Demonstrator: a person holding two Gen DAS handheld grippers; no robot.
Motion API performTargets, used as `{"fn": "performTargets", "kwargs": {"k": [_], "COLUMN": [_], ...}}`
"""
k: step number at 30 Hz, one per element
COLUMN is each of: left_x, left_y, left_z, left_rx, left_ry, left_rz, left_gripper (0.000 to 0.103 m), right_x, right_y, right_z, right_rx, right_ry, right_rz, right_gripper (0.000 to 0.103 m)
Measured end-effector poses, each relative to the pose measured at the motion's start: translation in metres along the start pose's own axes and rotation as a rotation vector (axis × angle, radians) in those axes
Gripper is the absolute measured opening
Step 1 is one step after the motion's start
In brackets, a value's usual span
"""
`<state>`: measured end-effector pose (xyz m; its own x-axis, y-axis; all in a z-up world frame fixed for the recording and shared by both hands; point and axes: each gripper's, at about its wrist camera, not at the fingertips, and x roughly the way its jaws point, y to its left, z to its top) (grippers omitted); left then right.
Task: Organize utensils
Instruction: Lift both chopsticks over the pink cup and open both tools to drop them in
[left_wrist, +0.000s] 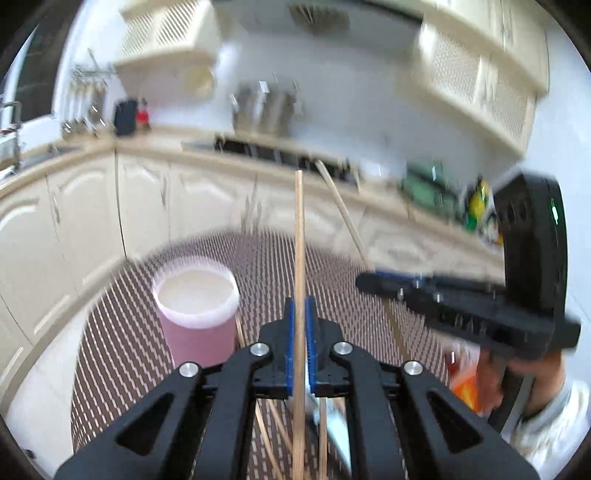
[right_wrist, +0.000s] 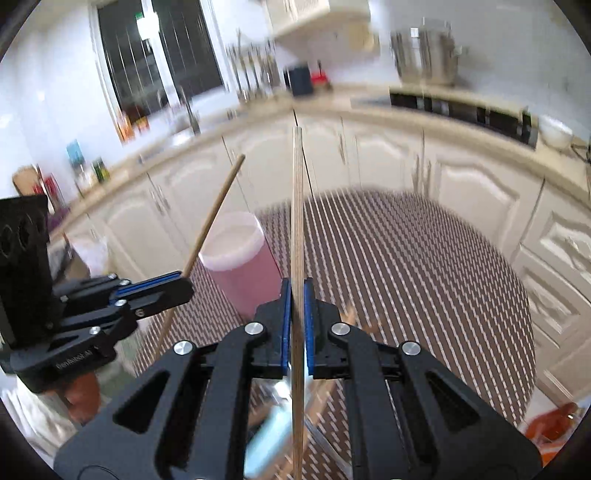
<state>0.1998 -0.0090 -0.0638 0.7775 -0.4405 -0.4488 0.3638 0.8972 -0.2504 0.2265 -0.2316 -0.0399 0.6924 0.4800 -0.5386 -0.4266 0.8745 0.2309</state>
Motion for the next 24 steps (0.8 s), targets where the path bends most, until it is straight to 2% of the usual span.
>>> {"fn": "performTargets", "kwargs": {"k": [2,6,11,18,24], "left_x": [-0.014,-0.015,0.007,0.036,0.051], "left_y": [0.008,0.02,0.036,0.064,0.082], "left_z": [0.011,0.034,0.053,0.058,0.048], "left_rx": [-0.022,-0.042,-0.072,-0.076,-0.076], "left_ry": [-0.092,-0.273,-0.408,-0.495,-0.487], "left_rz": [0.0,0.065,0.104,0.158,0.184], "left_gripper": [0.005,0.005,0.005,0.006,0.006], "right_x": [0.0,0.017,0.044,0.07,0.088], "right_y": [0.01,0.029,0.039,0.035,0.037], "right_z": [0.015,0.04,0.06,0.07,0.074], "right_rx": [0.016,0.049,0.071,0.132,0.149], "right_ry": [-0.088,-0.203,-0.291,-0.369,-0.418], "right_rz": [0.016,0.031,0.026,0.028,0.043], "right_gripper": [0.007,0.007,0.007,0.007,0.007]}}
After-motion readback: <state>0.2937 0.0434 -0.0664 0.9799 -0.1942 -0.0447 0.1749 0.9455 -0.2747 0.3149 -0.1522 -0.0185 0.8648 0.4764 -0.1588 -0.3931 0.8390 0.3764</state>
